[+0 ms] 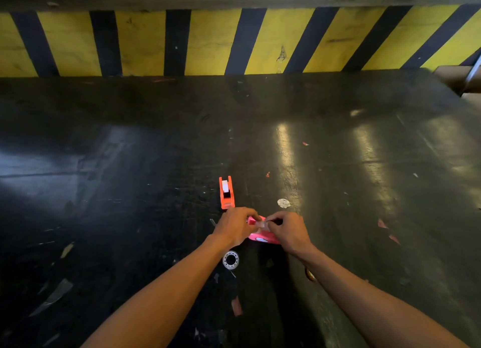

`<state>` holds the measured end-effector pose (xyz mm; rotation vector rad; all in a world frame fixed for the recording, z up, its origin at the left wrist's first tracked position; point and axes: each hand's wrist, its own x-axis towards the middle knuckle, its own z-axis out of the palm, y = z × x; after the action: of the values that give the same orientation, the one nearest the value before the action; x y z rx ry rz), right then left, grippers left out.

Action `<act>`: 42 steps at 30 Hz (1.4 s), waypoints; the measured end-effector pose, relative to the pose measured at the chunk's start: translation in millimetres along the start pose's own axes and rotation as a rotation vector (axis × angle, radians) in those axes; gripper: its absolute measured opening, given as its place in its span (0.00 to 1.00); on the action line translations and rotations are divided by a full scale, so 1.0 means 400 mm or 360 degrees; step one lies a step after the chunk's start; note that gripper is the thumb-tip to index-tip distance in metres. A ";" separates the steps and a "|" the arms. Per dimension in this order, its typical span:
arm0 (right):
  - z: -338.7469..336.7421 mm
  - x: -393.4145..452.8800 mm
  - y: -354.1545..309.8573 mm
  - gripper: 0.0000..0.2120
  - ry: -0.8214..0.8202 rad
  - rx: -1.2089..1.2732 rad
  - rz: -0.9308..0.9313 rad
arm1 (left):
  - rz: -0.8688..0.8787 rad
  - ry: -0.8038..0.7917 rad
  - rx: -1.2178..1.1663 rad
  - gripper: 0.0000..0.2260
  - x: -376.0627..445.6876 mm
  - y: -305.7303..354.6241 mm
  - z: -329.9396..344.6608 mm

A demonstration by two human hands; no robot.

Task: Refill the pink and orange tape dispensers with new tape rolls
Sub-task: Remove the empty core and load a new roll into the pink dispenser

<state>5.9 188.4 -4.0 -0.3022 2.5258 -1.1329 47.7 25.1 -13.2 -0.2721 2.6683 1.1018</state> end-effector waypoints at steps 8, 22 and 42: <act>-0.048 -0.037 0.056 0.08 0.0113 0.0019 0.0194 | 0.0000 -0.0002 0.0007 0.14 0.005 -0.008 0.001; -0.048 -0.043 0.088 0.09 0.0102 -0.0014 0.0326 | 0.0001 -0.0025 -0.0024 0.15 0.006 -0.009 0.000; 0.081 -0.123 0.058 0.24 0.0259 0.0285 0.0608 | 0.0023 0.0053 -0.0213 0.16 -0.020 -0.036 0.030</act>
<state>62.7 198.2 -30.0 0.3185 2.4466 -1.2515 60.9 23.9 -28.7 -0.2985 2.6331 1.2938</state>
